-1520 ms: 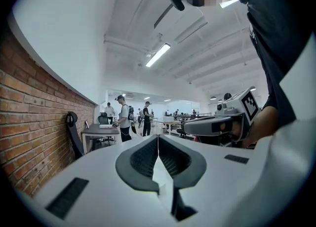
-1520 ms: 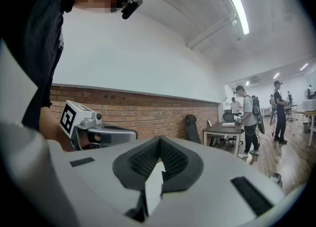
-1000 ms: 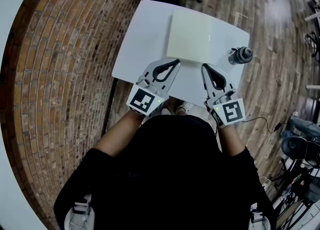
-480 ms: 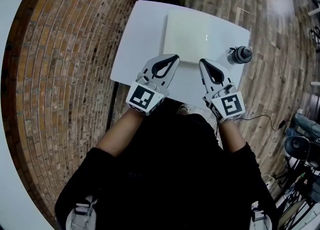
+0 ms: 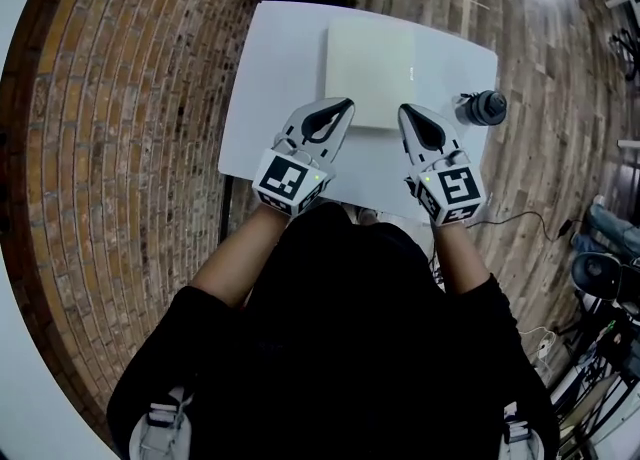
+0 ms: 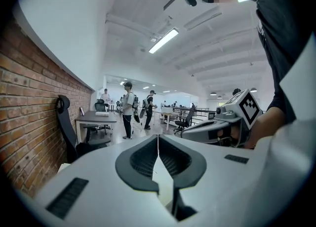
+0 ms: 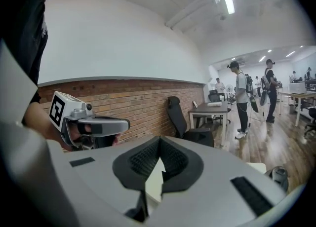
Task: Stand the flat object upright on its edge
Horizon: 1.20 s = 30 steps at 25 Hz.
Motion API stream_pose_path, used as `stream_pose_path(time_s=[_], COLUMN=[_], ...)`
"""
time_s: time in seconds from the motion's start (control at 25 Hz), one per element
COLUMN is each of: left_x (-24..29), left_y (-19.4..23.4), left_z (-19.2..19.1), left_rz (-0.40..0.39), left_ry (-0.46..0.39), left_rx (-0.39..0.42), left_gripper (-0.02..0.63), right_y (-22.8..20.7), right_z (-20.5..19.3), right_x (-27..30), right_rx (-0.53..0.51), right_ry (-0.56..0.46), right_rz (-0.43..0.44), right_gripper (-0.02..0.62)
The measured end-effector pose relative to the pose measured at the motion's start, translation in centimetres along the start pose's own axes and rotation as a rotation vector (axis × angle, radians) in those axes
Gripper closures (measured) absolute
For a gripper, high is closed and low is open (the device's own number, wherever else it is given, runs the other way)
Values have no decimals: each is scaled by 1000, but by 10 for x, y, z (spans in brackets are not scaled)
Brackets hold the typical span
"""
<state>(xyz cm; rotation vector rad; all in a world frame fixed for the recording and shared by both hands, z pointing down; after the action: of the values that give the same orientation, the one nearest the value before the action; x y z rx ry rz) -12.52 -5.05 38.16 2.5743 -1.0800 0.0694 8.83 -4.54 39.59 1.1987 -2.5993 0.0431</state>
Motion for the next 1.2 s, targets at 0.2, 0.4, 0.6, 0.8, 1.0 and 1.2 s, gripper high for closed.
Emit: stream_pose_path(time_s=[0.2,0.4,0.6,0.8,1.0,1.2], left_x=[18,39,64,85,105,127], left_y=[30,60,86,110,130,154], left_z=[-10,-20,-30,-42,-51,-65], left_rz=[6,49,105,150,209,279], left_ry=[68,143,253,337,397,463], left_rx=[-56,-120,-163,-222,-275,-323], left_gripper=[584,584,584,584,575,531], right_y=[-14,-30,-47,-64,-87,-111], right_z=[-13,-26,-49,-65,-85,-109], right_x=[23,49,74,96,118,139], right_rx=[32,73,91,111,149,180], right_ry=[79,162,255,328,388,481], right_rz=[-70,-86,-92,-114,-133,-137], right_gripper=[586,581,575,568,568,559])
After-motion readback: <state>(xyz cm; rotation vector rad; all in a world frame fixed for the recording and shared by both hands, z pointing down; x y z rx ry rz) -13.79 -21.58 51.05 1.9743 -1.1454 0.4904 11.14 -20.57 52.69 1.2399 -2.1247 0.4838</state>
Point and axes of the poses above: the fingertips, and each gripper's own axes: x forward along the fingers, y to its left, z out of its top, the point moved 10 cm from there along -x, backward along the fingers, and after that the axes turned 14 degrees about -x, right-handed, at the moved point
